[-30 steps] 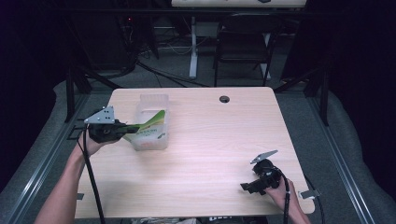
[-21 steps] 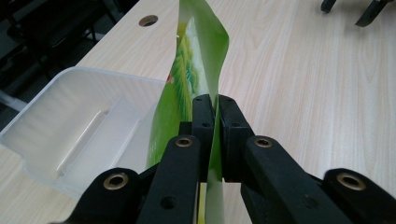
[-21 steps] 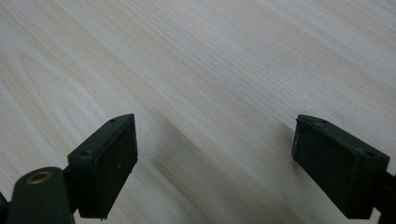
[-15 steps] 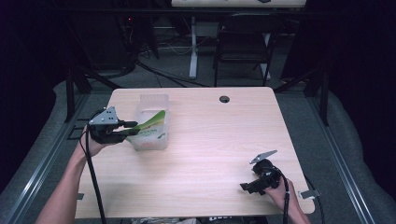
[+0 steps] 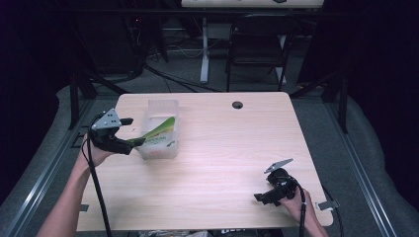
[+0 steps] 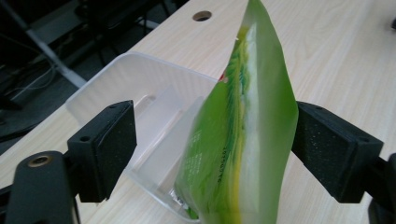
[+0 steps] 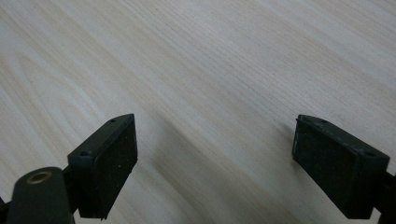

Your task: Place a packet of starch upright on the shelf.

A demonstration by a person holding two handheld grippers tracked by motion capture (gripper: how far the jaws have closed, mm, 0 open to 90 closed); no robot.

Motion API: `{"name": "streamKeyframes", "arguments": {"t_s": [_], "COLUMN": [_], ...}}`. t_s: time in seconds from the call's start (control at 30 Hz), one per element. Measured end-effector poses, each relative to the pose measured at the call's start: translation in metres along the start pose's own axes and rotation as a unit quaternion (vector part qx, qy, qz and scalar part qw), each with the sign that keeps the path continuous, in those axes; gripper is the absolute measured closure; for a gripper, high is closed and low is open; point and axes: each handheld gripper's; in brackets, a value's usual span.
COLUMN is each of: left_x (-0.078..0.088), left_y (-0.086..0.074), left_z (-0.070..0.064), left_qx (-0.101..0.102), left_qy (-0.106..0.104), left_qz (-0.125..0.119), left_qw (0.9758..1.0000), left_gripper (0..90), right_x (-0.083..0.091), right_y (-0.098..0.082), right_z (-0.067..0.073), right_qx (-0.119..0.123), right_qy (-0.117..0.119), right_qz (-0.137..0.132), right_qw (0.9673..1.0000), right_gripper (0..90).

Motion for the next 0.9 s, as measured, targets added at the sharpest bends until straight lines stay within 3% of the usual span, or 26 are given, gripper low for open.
{"name": "streamKeyframes", "arguments": {"t_s": [0.03,0.23,0.27,0.37,0.4,0.43,0.53,0.57,0.6,0.67,0.9], "left_x": [0.003,0.021,0.029,0.036,0.042,0.042,0.050,0.050,0.053,0.053,0.046], "left_y": [0.001,0.007,0.009,0.009,0.009,0.009,0.005,0.005,0.000,-0.003,-0.030], "left_z": [-0.002,-0.020,-0.028,-0.036,-0.045,-0.045,-0.067,-0.067,-0.077,-0.082,-0.118], "left_qx": [0.001,0.014,0.017,0.025,0.033,0.033,0.036,0.036,0.047,0.052,0.079], "left_qy": [0.006,0.042,0.059,0.064,0.071,0.071,0.080,0.080,0.077,0.072,0.073], "left_qz": [0.000,0.012,0.017,0.018,0.023,0.023,0.048,0.048,0.053,0.056,0.105], "left_qw": [1.0000,0.9990,0.9980,0.9975,0.9966,0.9966,0.9950,0.9950,0.9945,0.9944,0.9886], "left_gripper": [14.1,10.3,10.3,9.7,9.5,9.4,9.2,9.3,9.3,9.7,9.5], "right_x": [-0.001,0.002,0.002,0.000,0.001,0.001,0.002,0.002,0.001,0.002,0.002], "right_y": [-0.001,-0.001,-0.001,-0.002,-0.001,-0.001,-0.001,-0.001,-0.001,-0.001,0.000], "right_z": [0.001,0.000,0.001,0.002,0.002,0.002,0.002,0.002,0.002,0.002,0.004], "right_qx": [-0.007,0.003,0.003,-0.005,0.002,0.002,0.002,0.001,0.001,0.006,0.011], "right_qy": [0.005,0.000,0.000,0.004,0.001,0.001,0.001,0.002,0.003,-0.003,0.000], "right_qz": [-0.010,0.001,0.000,-0.010,-0.002,-0.002,-0.004,-0.004,-0.004,-0.001,-0.001], "right_qw": [0.9999,1.0000,1.0000,0.9999,1.0000,1.0000,1.0000,1.0000,1.0000,1.0000,0.9999], "right_gripper": [13.5,13.5,13.5,13.5,13.5,13.5,13.5,13.5,13.5,13.5,13.5]}}
Point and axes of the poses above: each handheld gripper's, and its own axes: x roughly backward along the jaws, y roughly out of its top, z roughly to its left, and after that the axes turned 9 degrees about -x, right-handed
